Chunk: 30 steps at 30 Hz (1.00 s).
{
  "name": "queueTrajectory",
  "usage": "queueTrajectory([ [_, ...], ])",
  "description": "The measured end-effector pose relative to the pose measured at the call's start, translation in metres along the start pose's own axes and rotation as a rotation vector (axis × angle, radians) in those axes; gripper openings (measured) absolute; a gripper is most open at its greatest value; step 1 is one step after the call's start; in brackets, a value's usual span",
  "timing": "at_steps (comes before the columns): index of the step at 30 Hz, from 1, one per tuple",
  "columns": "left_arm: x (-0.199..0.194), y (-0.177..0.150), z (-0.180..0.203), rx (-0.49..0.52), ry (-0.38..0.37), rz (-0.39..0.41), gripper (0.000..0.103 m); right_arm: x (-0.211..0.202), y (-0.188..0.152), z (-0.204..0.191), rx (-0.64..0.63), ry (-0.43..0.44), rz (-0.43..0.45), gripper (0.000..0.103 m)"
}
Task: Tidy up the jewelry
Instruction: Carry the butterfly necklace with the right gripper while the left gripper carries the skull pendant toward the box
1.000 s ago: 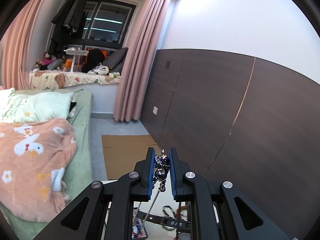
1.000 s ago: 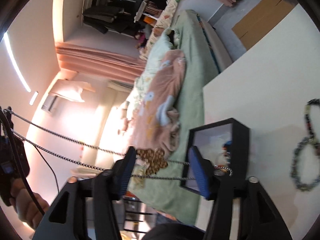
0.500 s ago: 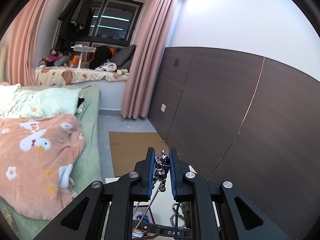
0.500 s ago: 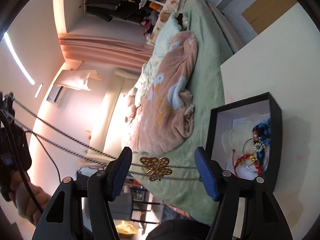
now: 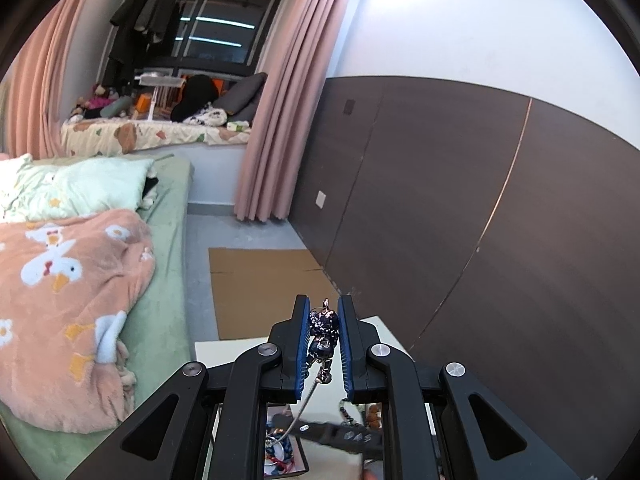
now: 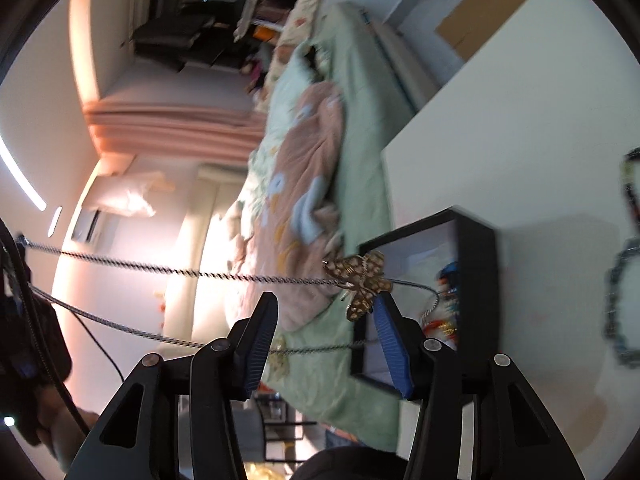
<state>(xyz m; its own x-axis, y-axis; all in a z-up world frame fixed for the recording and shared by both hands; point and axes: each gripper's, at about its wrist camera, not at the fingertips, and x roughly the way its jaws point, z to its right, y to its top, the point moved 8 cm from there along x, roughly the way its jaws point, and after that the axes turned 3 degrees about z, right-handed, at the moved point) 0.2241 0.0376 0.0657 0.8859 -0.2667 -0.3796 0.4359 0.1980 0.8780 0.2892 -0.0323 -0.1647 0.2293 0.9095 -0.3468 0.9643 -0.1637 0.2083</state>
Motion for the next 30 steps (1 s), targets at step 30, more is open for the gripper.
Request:
queueTrajectory([
  [30, 0.015, -0.032, -0.027, -0.06, 0.015, -0.069, 0.014, 0.003, -0.015, -0.02, -0.318, -0.196, -0.039, 0.052],
])
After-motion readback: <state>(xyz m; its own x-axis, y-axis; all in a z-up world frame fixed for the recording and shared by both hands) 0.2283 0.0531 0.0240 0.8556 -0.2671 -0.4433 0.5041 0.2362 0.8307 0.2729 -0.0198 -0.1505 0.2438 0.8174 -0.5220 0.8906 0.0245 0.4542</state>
